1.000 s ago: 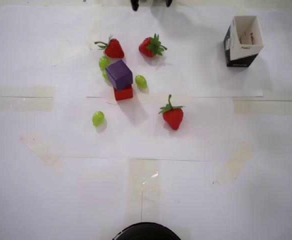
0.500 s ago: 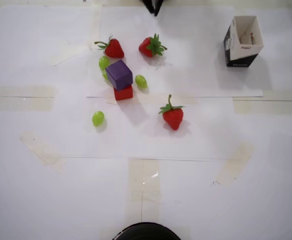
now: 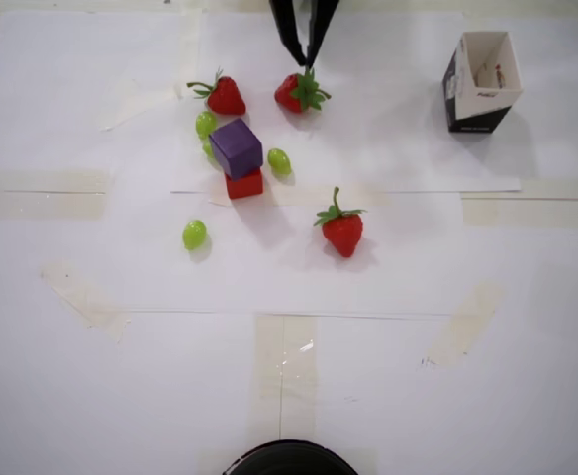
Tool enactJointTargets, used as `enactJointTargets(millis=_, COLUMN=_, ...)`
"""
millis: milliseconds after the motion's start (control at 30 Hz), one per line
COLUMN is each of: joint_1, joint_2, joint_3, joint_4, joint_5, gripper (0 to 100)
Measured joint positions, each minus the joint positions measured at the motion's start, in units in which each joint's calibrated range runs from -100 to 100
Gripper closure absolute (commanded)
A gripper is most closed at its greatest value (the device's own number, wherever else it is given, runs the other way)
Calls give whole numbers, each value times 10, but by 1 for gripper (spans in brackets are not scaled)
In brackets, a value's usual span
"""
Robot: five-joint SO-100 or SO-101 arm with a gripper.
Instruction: Put the purple cube on top of the red cube
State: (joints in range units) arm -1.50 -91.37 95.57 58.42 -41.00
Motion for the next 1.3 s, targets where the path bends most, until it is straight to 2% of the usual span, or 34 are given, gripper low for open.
enactJointTargets(millis=633, joint_1=-30, joint_2=-55, joint_3=43, joint_4=24, joint_5=-10, gripper=100)
enactJointTargets(millis=1000, joint_1=-22, joint_2=-62, joint_3=43, joint_4=101, joint_5=-19, gripper=100)
enactJointTargets(millis=1300, joint_1=-10, joint_2=-64, joint_3=43, joint_4=130, joint_5=3, gripper=100)
